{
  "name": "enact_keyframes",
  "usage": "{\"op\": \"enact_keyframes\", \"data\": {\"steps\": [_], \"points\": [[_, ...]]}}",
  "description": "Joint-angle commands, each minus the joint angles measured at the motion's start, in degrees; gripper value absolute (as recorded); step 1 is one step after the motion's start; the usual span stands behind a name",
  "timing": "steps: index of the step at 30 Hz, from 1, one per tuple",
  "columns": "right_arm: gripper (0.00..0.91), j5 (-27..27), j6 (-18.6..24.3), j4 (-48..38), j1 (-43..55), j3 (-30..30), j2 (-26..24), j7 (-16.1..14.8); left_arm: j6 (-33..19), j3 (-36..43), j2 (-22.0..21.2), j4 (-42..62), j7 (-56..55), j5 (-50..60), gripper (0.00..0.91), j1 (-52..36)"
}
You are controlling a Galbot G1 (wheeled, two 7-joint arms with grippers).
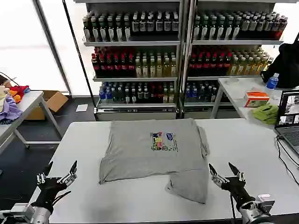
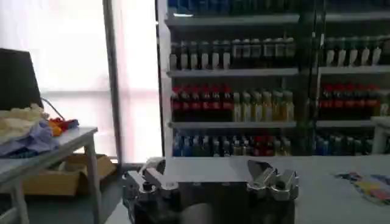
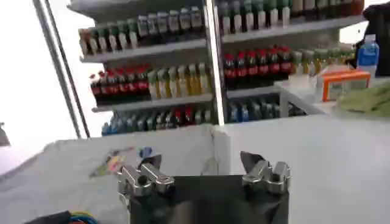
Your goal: Fold and organize the clothes.
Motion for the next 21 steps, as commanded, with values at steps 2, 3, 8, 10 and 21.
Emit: {"op": "enact_keyframes", "data": {"steps": [2,3,8,10,21], "points": [[0.907,-0.58,-6.30,2.19,-0.53,-5.76,-0.36,6.99,9.25,11.60,12.20,2.78,-6.12,-8.90,0.907,-2.33],[0.907,0.20,-6.81,2.63,-0.74,-6.66,-0.14,6.64,9.48,12.58,12.54,3.09,-6.14,-8.87,0.907,-2.71],[0.907,-3.81,-7.99,1.85,-0.77,-10.57,0.17,7.56,10.29,16.05,12.58,6.43,-6.42,-8.61,0.907,-5.90],[0.907,-4.58,-7.97,1.33,-1.10,-11.56,0.46,7.92,10.63,17.10,12.42,7.38,-6.41,-8.77,0.907,-6.97],[0.907,-4.95,-7.92,0.65,-2.62,-11.23,1.53,8.39,9.75,18.95,11.74,11.71,-6.25,-8.14,0.907,-9.13]]}}
